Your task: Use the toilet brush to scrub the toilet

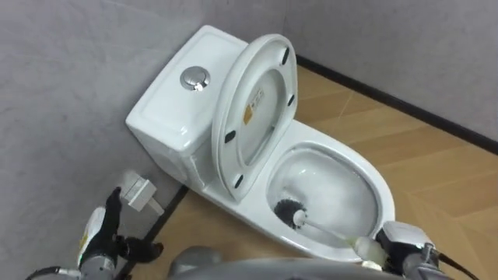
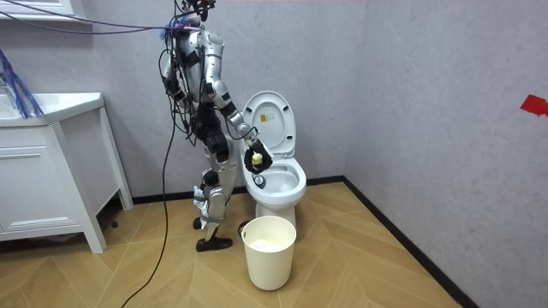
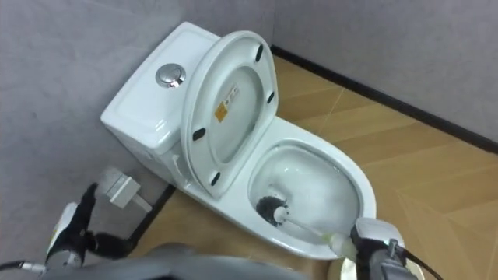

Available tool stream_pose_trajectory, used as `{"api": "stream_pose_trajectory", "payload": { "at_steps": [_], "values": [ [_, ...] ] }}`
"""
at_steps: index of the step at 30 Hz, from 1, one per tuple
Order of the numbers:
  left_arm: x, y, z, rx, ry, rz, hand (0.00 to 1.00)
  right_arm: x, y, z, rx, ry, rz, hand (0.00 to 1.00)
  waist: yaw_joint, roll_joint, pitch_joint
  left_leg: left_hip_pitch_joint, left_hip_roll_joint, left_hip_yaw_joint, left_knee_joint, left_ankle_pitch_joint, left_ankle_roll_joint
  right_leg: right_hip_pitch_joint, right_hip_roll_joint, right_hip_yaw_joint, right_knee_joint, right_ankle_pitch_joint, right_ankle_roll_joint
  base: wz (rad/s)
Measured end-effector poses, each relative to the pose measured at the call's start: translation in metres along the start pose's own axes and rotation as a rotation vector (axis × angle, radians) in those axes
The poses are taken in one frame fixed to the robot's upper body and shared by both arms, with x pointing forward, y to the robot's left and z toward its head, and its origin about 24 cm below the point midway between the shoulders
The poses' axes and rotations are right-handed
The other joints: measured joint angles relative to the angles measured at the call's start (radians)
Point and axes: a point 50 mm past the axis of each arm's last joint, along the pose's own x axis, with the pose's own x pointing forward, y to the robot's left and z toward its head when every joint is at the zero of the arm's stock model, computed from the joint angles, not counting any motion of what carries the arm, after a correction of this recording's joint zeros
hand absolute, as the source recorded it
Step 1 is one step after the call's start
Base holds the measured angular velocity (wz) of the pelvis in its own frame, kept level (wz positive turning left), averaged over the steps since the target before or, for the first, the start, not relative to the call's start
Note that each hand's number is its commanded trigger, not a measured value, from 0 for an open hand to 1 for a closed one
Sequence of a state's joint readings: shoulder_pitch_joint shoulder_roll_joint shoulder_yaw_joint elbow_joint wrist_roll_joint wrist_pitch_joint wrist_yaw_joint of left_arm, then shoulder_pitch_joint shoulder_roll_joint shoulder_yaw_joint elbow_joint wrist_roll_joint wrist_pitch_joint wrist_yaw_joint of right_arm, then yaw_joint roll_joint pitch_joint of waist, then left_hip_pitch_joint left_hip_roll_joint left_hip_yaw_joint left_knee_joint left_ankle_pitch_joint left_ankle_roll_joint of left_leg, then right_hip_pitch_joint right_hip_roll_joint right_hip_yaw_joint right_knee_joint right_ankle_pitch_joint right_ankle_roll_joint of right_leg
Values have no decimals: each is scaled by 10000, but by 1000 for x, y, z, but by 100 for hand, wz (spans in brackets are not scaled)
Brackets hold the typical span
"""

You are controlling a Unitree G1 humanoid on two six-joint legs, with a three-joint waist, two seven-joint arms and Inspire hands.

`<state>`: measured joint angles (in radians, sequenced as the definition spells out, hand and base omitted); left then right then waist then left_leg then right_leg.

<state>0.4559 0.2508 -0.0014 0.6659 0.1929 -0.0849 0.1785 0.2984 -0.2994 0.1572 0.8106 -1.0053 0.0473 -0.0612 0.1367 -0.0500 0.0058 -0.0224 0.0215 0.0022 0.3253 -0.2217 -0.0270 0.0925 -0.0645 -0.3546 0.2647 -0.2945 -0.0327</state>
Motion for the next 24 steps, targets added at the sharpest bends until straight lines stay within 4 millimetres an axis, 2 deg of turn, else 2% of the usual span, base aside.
{"api": "stream_pose_trajectory", "payload": {
  "at_steps": [1, 2, 4, 5, 6, 7, 9, 10, 13, 16, 17, 18, 21, 24],
  "values": [
    [-2, -1, -14, -176, 694, -124, 0, -3, 5, -4, 526, 127, 19, 100, -17, -4, 9, 55, 17, 134, 4, -23, -31, 43, 7, 63, -37, -7, 11, -9],
    [-3, -2, -20, -388, 1027, -179, 0, -3, 6, -5, 811, 188, -2, 100, -20, -17, 13, 58, 24, 208, 2, -25, -30, 28, 10, 115, -46, -8, 13, -18],
    [-10, -7, -45, -1298, 2353, -426, 0, -5, 8, -8, 1947, 499, -272, 100, -76, -76, 7, 200, 47, 299, -86, -47, -30, 10, 74, 465, -71, 8, 29, -30],
    [-15, -9, -54, -1484, 2758, -492, 0, -5, 9, -8, 2262, 594, -387, 100, -91, -27, 43, 299, 63, 376, -145, -50, -32, 57, 85, 542, -90, 20, 32, -35],
    [-21, -15, -66, -1841, 3413, -616, 0, -6, 9, -8, 2846, 687, -613, 100, -219, -28, 43, 518, 78, 532, -277, -60, -39, 157, 93, 663, -117, 33, 38, -35],
    [-26, -21, -74, -1987, 3888, -800, 0, -6, 7, -9, 3321, 745, -902, 100, -297, -15, 44, 663, 85, 596, -378, -67, -45, 183, 107, 815, -110, 36, 43, -34],
    [-26, -25, -76, -2180, 4185, -1054, 0, -5, 3, -8, 3951, 811, -1328, 100, -406, -14, 30, 735, 137, 835, -523, -67, -46, 85, 156, 1043, -93, 47, 48, -31],
    [-24, -25, -75, -2274, 4221, -1107, 0, -4, 0, -8, 4373, 822, -1625, 100, -515, 43, 9, 777, 187, 946, -646, -67, -48, 4, 199, 1157, -97, 91, 40, -30],
    [-18, -21, -68, -2528, 4101, -990, 0, -5, -9, -11, 5079, 1008, -2599, 100, -630, 116, 11, 1014, 233, 1266, -909, -64, -50, -66, 268, 1600, -89, 168, 42, -44],
    [-5, -19, -53, -2894, 3788, -845, 0, -6, -17, -10, 5709, 1150, -3598, 100, -1024, 228, -30, 1083, 224, 1537, -960, -64, -49, -120, 315, 1815, -88, 203, 87, -26],
    [1, -19, -45, -2951, 3646, -809, 0, -6, -19, -9, 5941, 1199, -3941, 100, -1103, 256, -78, 1076, 229, 1645, -1001, -63, -47, -217, 326, 1941, -85, 245, 90, -30],
    [4, -19, -41, -3034, 3528, -798, 0, -6, -20, -8, 6124, 1212, -4104, 100, -1160, 245, -102, 1092, 229, 1648, -1047, -62, -46, -248, 335, 1994, -87, 269, 92, -30],
    [13, -23, -23, -3318, 3041, -834, 0, -10, -19, -5, 6897, 1351, -4798, 100, -1357, 388, -111, 1331, 216, 1892, -1315, -61, -44, -259, 357, 2199, -131, 338, 128, -30],
    [15, -28, -15, -3466, 2741, -936, 0, -12, -16, -2, 7690, 1526, -5199, 100, -1617, 458, -120, 1419, 197, 1901, -1416, -61, -44, -251, 399, 2456, -272, 451, 171, -30]
  ]
}}
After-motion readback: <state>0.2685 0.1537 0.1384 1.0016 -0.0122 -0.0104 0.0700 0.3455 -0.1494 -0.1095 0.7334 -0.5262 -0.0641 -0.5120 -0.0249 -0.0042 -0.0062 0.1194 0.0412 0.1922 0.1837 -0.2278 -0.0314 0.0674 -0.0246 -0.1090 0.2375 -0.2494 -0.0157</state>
